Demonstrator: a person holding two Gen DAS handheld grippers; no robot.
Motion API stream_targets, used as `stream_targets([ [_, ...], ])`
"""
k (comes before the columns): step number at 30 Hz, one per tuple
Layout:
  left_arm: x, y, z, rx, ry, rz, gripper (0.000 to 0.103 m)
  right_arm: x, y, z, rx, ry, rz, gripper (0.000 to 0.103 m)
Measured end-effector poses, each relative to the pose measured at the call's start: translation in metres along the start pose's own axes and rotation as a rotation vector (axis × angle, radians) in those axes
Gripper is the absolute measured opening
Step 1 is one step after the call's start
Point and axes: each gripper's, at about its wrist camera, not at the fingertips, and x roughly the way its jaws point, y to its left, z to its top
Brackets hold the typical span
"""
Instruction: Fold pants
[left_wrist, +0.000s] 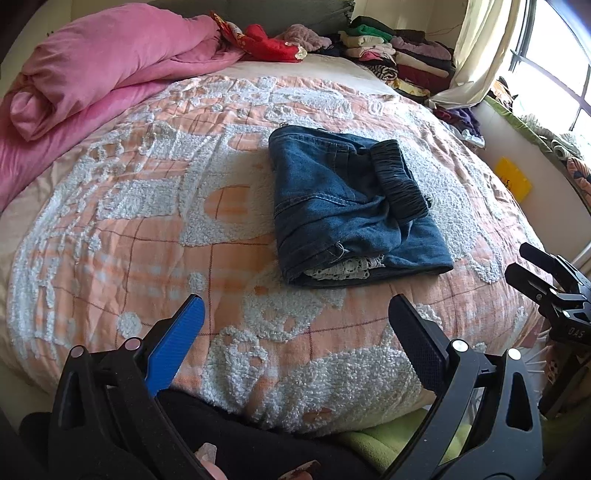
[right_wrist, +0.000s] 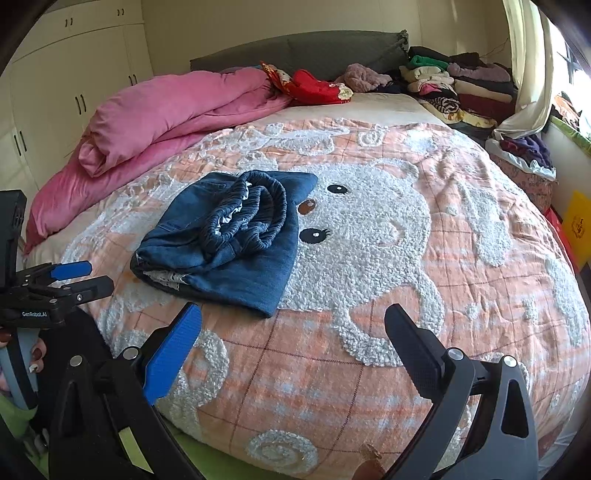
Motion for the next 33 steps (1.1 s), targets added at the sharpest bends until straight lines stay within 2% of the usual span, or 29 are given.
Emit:
stream_targets([
  [33, -0.0024, 0.0027, 0.0023, -0.005, -0.004, 0.003, 0.093, -0.0044, -0.0008, 0.0044, -0.011, -0.008, -0.011, 0.098],
])
